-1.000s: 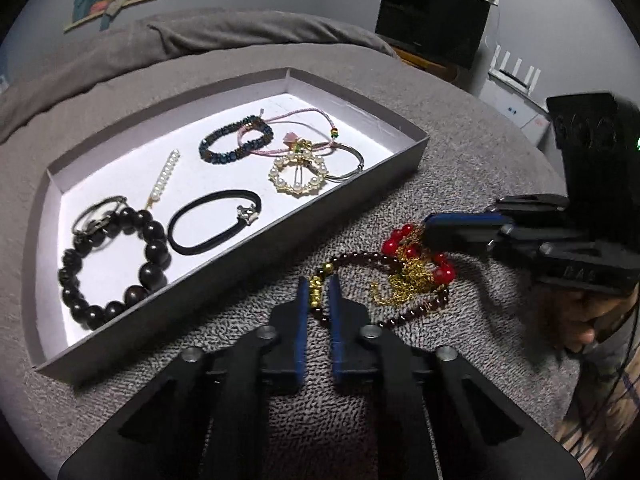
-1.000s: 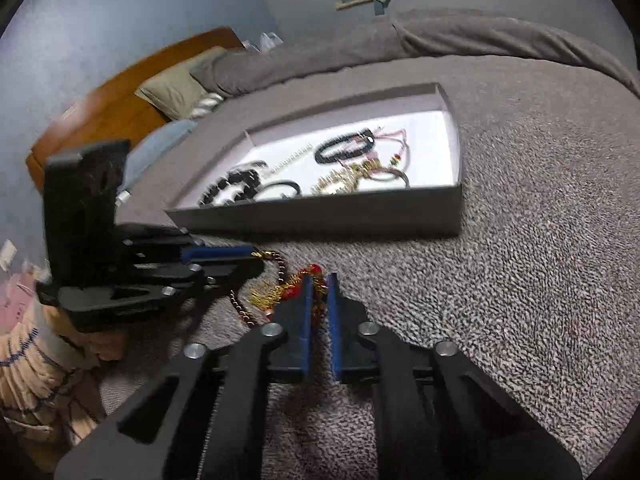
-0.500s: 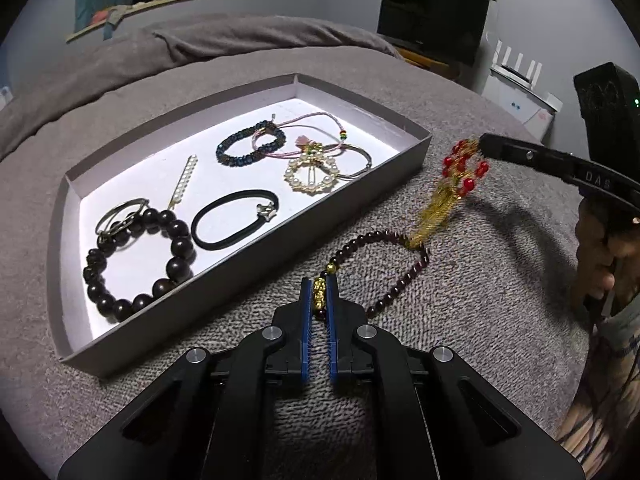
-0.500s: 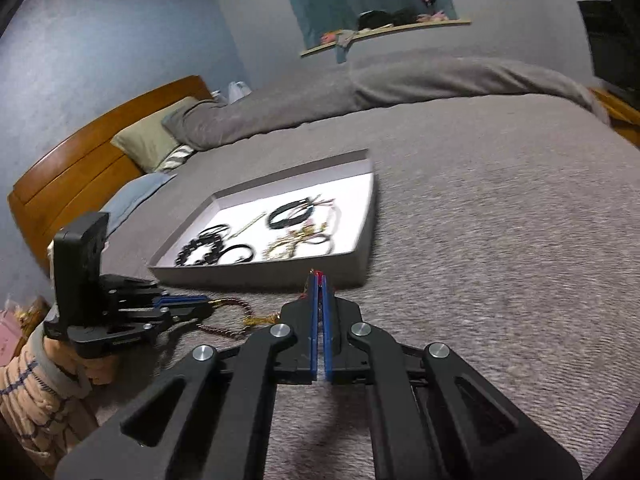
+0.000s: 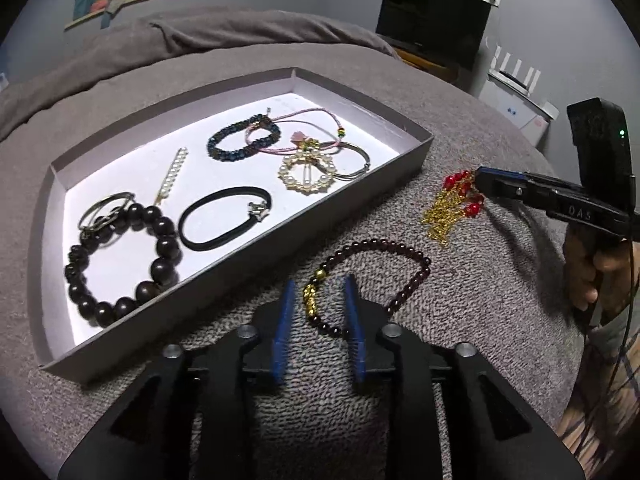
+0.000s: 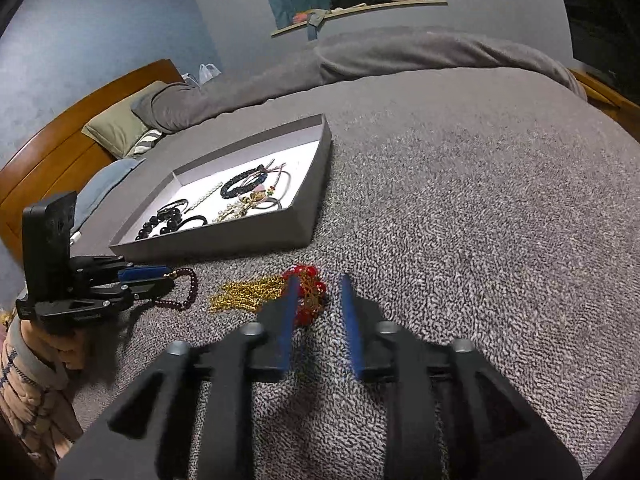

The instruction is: Organize jewelry

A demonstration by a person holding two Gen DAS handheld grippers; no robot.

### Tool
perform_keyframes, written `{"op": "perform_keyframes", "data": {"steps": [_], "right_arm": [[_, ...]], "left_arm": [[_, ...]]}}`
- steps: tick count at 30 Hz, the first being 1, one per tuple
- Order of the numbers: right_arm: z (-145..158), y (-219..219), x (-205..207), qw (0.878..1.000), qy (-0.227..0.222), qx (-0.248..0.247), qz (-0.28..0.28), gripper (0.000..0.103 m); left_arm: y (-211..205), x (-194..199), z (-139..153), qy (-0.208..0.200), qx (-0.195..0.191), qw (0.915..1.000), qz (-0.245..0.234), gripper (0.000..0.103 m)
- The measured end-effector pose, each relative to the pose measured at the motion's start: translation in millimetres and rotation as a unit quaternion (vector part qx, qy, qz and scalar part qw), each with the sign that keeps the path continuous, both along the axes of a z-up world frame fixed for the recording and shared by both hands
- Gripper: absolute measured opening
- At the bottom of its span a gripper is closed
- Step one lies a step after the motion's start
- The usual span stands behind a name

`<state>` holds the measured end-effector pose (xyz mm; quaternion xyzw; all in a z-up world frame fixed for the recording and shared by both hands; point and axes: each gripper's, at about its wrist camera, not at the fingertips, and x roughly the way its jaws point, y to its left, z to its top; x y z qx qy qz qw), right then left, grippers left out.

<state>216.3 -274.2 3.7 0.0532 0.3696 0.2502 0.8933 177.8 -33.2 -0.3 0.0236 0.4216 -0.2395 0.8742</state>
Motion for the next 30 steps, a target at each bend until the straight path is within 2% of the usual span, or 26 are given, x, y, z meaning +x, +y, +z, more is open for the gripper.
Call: {"op": "perform_keyframes", "data": {"steps": [2,10,11,12,13,15,19,24,30], "right_arm": [[-1,1,0,1.0,-0.002,-0.001,0.003,0.032],[-9,0,6,1.0,0.016,0.011,0.01,0.032],[-9,0,6,1.0,0.017,0.011,0.012,0.032],[-9,1,6,1.0,0.017,0.012,0.017,0.024],[-8,3,5,1.0,0.016,0.014,0.022,0.011],[-7,6,3,1.0,0.012,0.011,0.026,0.011],[7,5,-4,0.999,-0.005,0.032,0.032,0.01],[29,6,-15,0.998,-0.036,0.044,0.037,0.01],[50,14,-23,0.996,-0.07,0.039,0.034,0.01]], "left_arm": [[0,1,-1,0.001,-0.006,1.0,-0.004,0.039],[-5,1,-4,-0.003,0.007,1.0,-0.001,0.037],[-7,1,-3,-0.003,0.01,0.9999,-0.001,0.028],[-10,-1,-2,-0.004,0.015,0.9999,-0.005,0.02],[-12,-3,-1,-0.008,0.021,0.9997,-0.007,0.014],[-14,-5,2,-0.015,0.026,0.9995,-0.007,0.009],[-10,-11,15,-0.028,0.004,0.9995,-0.012,0.008],[-5,-23,48,-0.07,-0.024,0.997,-0.021,0.008],[7,-32,76,-0.11,-0.046,0.9928,-0.014,0.008]]}}
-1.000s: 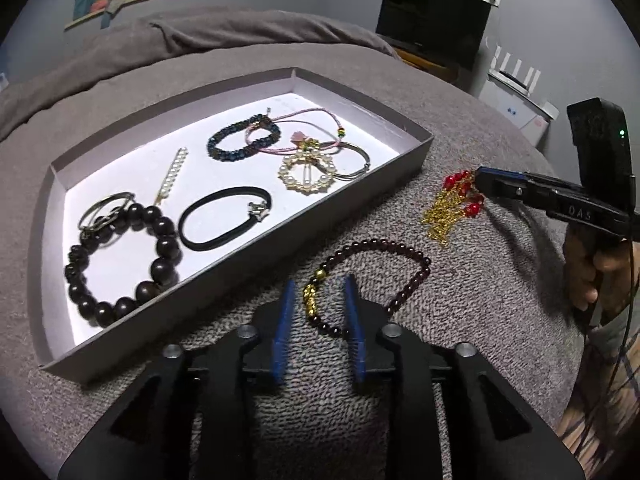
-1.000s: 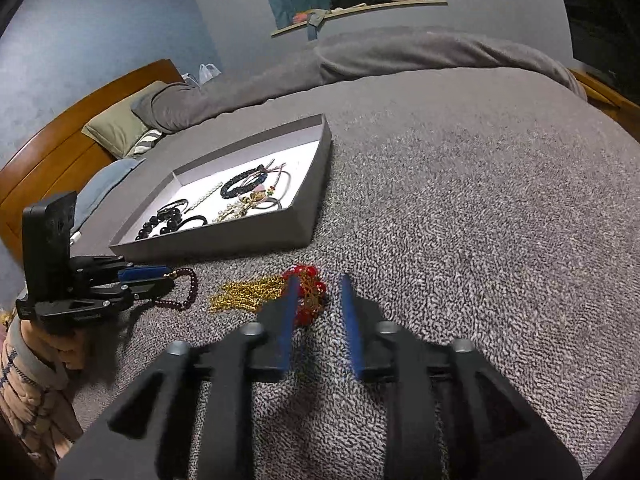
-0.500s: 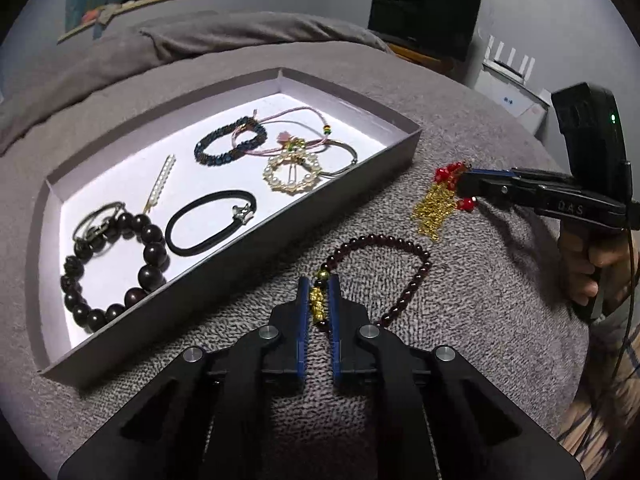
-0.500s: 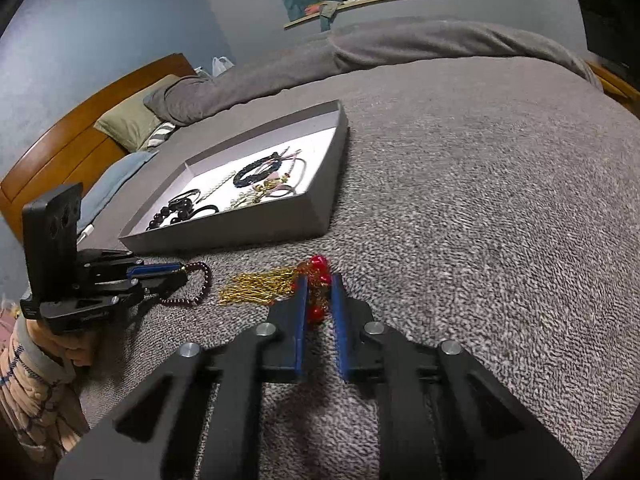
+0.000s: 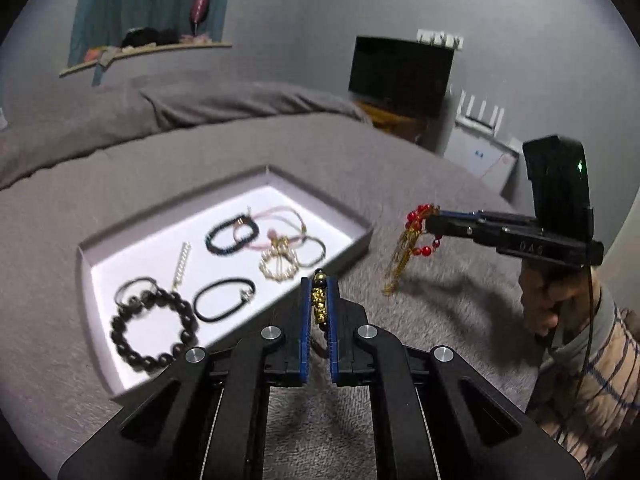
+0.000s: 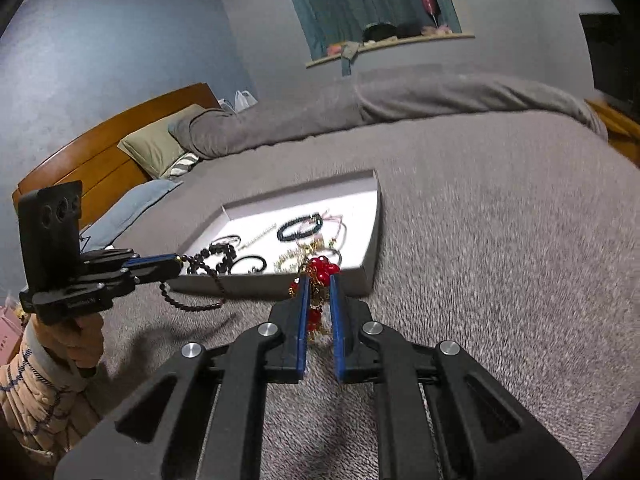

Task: Organize jewelry
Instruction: 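Carry the brown bracelet and red tassel into the box and open both tools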

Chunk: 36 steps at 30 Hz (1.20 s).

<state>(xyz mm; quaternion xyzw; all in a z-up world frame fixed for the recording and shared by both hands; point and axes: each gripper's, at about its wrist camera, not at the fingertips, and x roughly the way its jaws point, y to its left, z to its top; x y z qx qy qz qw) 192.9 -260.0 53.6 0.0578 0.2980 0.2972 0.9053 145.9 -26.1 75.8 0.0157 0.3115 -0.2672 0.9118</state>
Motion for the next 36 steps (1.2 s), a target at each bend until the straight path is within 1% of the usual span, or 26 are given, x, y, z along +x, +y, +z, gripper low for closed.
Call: {"op": "perform_keyframes", "data": {"steps": [8,12,18,22,28,33,36], "right_arm": [[24,13,-6,0.998,-0.06,-0.012,-0.032,0.01],[29,19,-2,0.996,-0.075,-0.009,-0.039,0.01],[33,33,3,0.995,-0.092,-0.006,-0.037,0.01],[32,41,10,0.995,-0.095,-0.004,-0.035,0.01],[24,55,27,0.995,-0.088,-0.024,-0.035,0.01],[14,64,41,0.996,-0.077,-0.038,-0.039,0.01],[7,66,49,0.996,-0.07,-0.045,-0.042,0.01]], "left_arm": [[18,3,14,-0.031,-0.006,0.9989,0.034,0.008],[29,6,18,-0.043,-0.016,0.9976,0.052,0.008],[45,21,17,-0.039,-0.021,0.9959,0.079,0.008],[58,29,17,-0.037,-0.026,0.9946,0.093,0.008],[85,53,15,-0.024,-0.042,0.9908,0.127,0.008],[105,79,1,0.001,-0.048,0.9869,0.154,0.008],[110,90,-8,0.007,-0.042,0.9859,0.162,0.008]]}}
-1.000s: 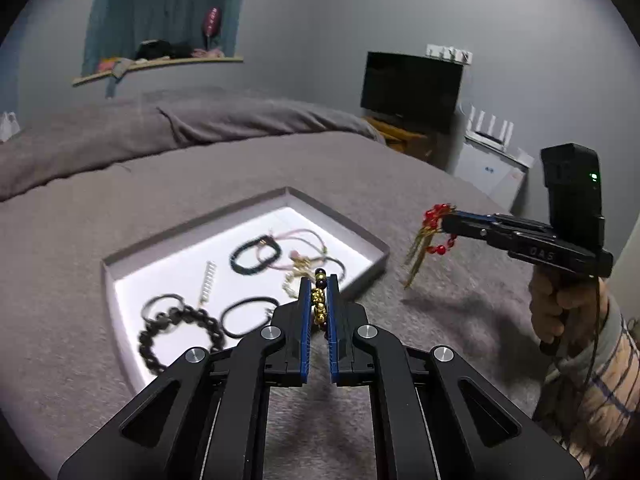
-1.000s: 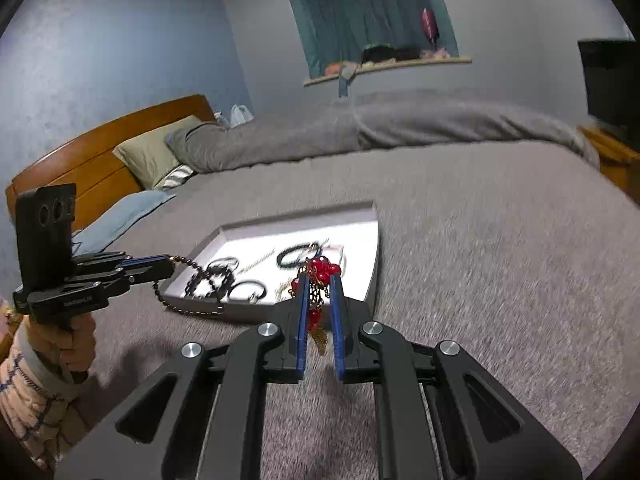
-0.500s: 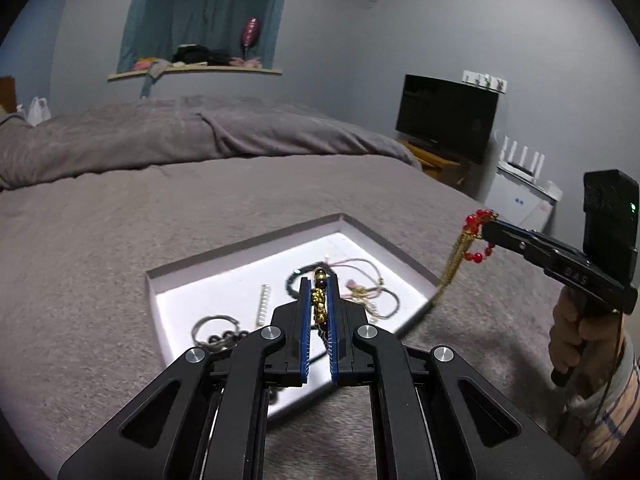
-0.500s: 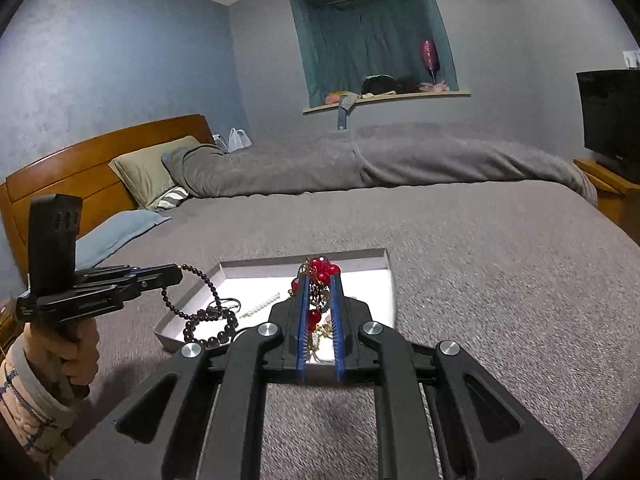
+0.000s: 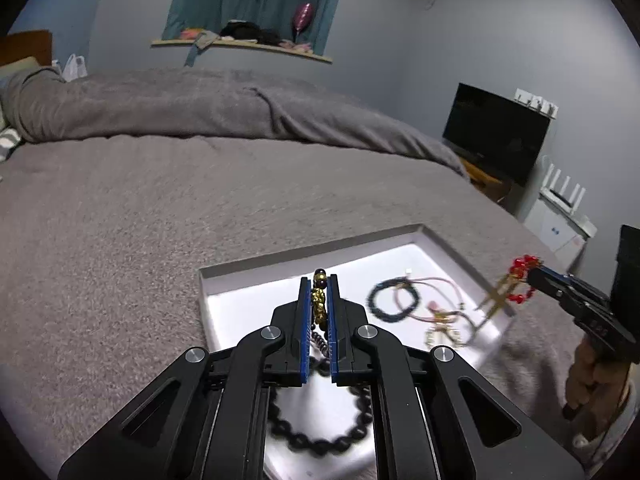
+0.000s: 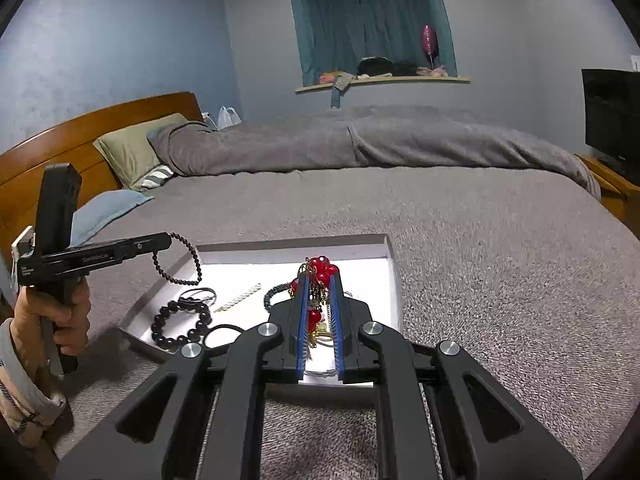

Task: Organize jewelry
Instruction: 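Carry the brown bracelet and red tassel into the box and open both tools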

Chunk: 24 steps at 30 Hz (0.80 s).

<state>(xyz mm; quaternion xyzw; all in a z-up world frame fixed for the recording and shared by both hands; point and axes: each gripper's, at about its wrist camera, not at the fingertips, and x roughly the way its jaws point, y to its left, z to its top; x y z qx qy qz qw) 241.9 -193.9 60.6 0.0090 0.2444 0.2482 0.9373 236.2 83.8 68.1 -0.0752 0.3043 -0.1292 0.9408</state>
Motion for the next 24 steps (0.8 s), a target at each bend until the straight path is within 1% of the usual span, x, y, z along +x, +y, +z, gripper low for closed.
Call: {"op": "perform_keyframes", "data": {"steps": [6,10,14,16,20,21,22,23,24], "right_arm": [[-15,4,12,1.0,0.018,-0.018,-0.01,0.01],[-25,6,21,0.998,0.039,-0.038,-0.025,0.01],[-36,9,27,0.996,0.06,-0.055,-0.032,0.01],[-39,10,28,0.995,0.063,-0.063,-0.033,0.01],[-40,8,27,0.995,0.063,-0.071,-0.039,0.012],[-40,6,26,0.995,0.062,-0.071,-0.041,0.015],[-39,5,25,0.995,0.06,-0.071,-0.043,0.025],[-37,2,23,0.995,0.055,-0.067,-0.046,0.031],[-35,-1,21,0.996,0.05,-0.062,-0.048,0.038]], "left_arm": [[11,24,-22,0.025,0.014,0.9993,0.023,0.008],[14,30,-31,0.045,0.031,0.9979,0.035,0.008],[11,31,-36,0.056,0.044,0.9968,0.035,0.008],[9,31,-37,0.059,0.048,0.9965,0.035,0.012],[11,32,-37,0.06,0.05,0.9961,0.041,0.03],[12,31,-37,0.058,0.049,0.9961,0.044,0.039],[12,30,-36,0.057,0.05,0.9961,0.046,0.045],[11,28,-35,0.053,0.05,0.9962,0.049,0.053],[11,25,-33,0.049,0.048,0.9964,0.049,0.057]]}}
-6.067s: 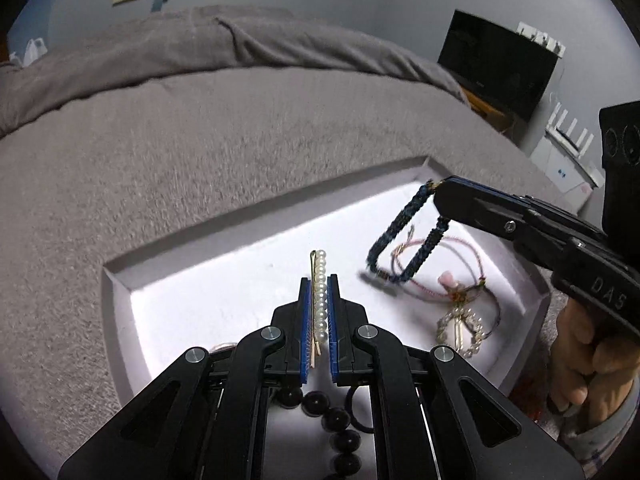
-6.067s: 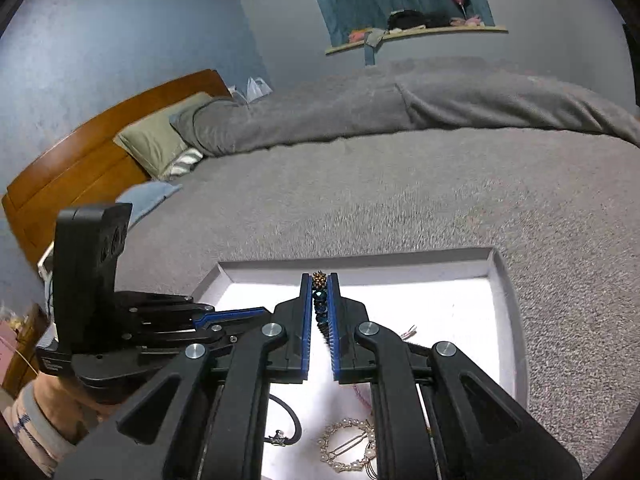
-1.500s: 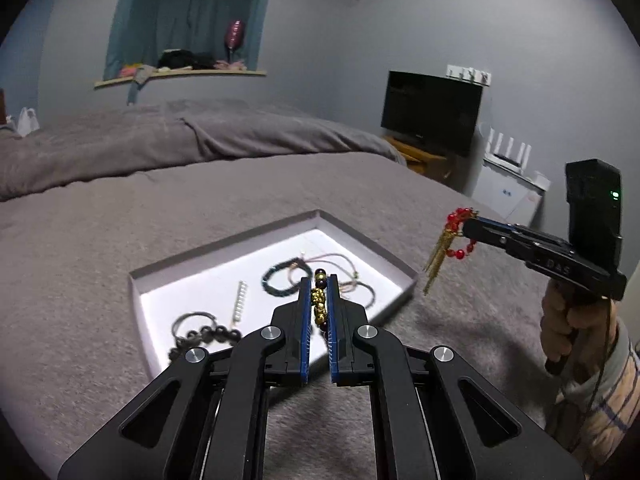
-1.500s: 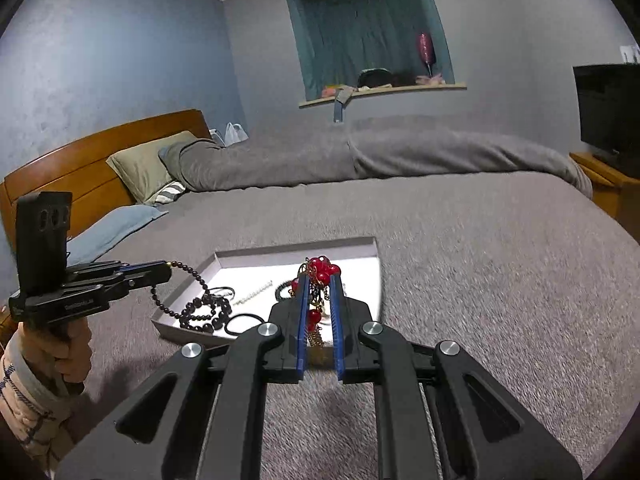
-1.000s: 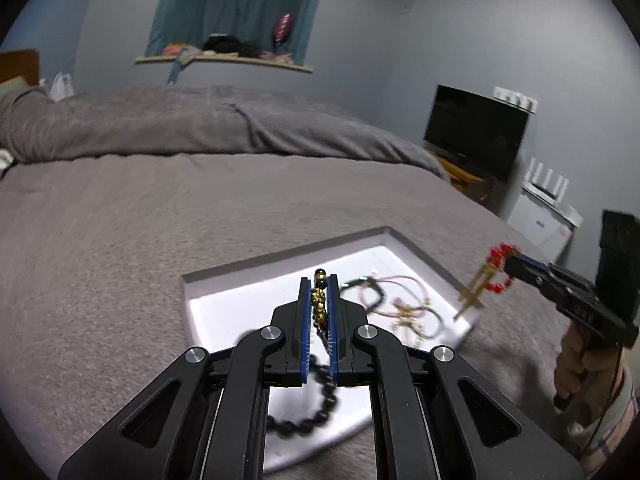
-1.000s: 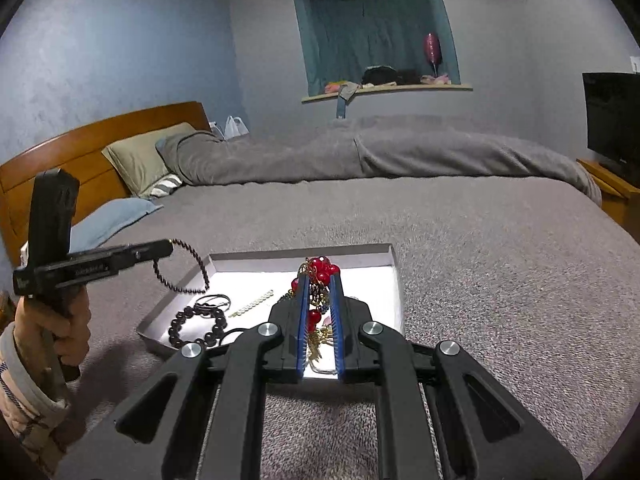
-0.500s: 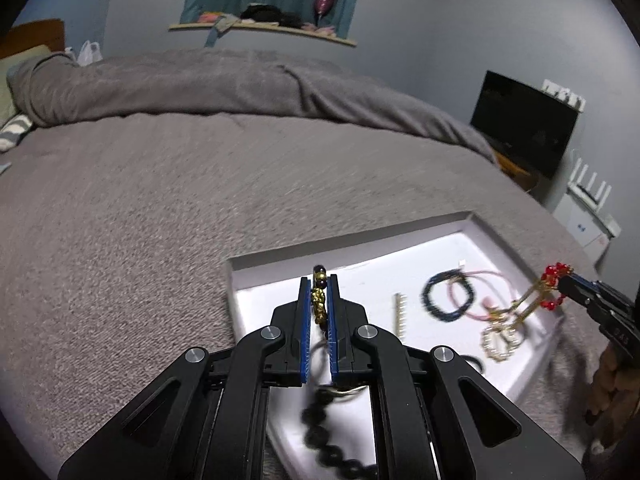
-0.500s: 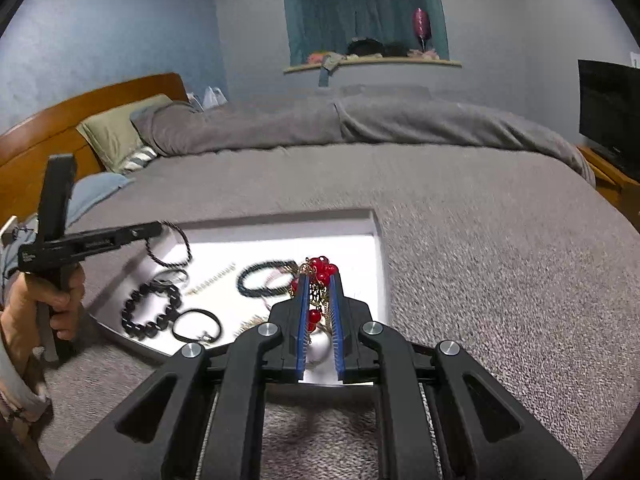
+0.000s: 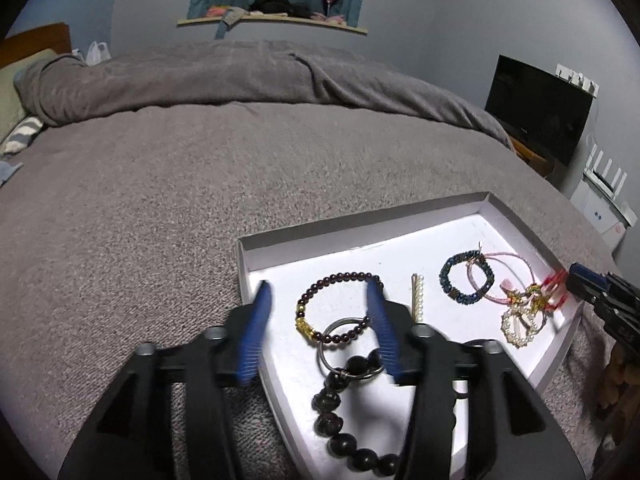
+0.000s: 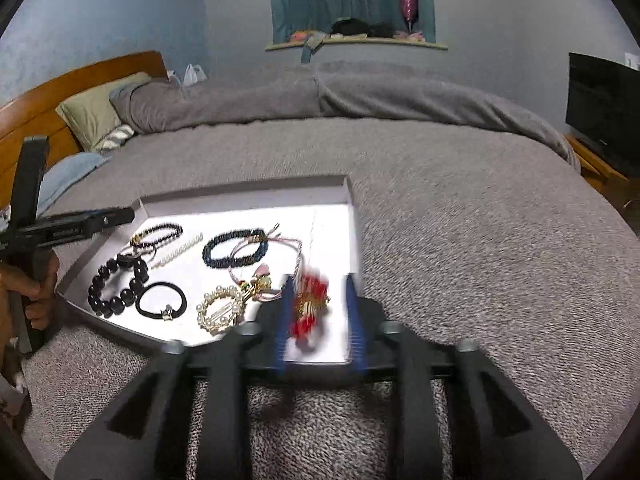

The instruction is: Organize jewelry

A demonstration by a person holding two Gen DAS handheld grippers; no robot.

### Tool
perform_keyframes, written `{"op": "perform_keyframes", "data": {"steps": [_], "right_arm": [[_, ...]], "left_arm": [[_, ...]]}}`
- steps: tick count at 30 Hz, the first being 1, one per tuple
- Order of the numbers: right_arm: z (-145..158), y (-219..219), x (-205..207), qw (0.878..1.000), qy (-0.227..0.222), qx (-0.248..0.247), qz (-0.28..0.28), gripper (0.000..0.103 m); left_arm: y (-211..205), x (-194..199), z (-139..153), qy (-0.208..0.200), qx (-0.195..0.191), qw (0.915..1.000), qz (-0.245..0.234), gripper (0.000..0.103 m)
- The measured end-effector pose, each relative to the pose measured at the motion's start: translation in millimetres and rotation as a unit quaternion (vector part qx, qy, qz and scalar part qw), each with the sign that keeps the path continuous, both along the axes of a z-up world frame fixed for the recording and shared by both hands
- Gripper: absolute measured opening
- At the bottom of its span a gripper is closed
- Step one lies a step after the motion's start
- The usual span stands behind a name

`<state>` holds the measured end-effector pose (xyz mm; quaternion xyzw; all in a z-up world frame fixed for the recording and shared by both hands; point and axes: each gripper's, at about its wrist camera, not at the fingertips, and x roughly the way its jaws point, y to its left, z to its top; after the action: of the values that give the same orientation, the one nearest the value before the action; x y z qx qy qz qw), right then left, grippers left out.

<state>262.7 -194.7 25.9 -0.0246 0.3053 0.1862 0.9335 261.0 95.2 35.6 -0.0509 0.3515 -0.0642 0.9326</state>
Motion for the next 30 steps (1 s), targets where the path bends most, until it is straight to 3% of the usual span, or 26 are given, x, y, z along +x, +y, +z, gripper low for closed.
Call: {"op": "perform_keyframes", "data": {"steps": [3,15,19,24,27,30], "right_arm": [[4,-7,-3,1.0,-0.003,0.014,0.002,0.048],[19,-21,-26,0.998,-0.017,0.054,0.015,0.058],[19,-19,-35,0.998,-0.018,0.053,0.023,0.064],[21,-16,-51,0.997,-0.032,0.056,0.036,0.072],[22,-15,-64,0.995,-0.062,0.072,0.04,0.078],[21,-12,-69,0.994,-0.064,0.076,0.042,0.081]], "left_arm": [[-3,-7,5,-0.006,-0.003,1.0,0.0,0.068],[-36,-64,30,-0.049,0.007,0.9986,-0.022,0.092],[-47,-87,32,-0.063,0.013,0.9977,-0.021,0.094],[-49,-110,20,-0.065,-0.011,0.9978,0.006,0.096],[-52,-130,11,-0.094,-0.014,0.9949,0.032,0.096],[-57,-139,8,-0.105,-0.012,0.9938,0.034,0.096]]}}
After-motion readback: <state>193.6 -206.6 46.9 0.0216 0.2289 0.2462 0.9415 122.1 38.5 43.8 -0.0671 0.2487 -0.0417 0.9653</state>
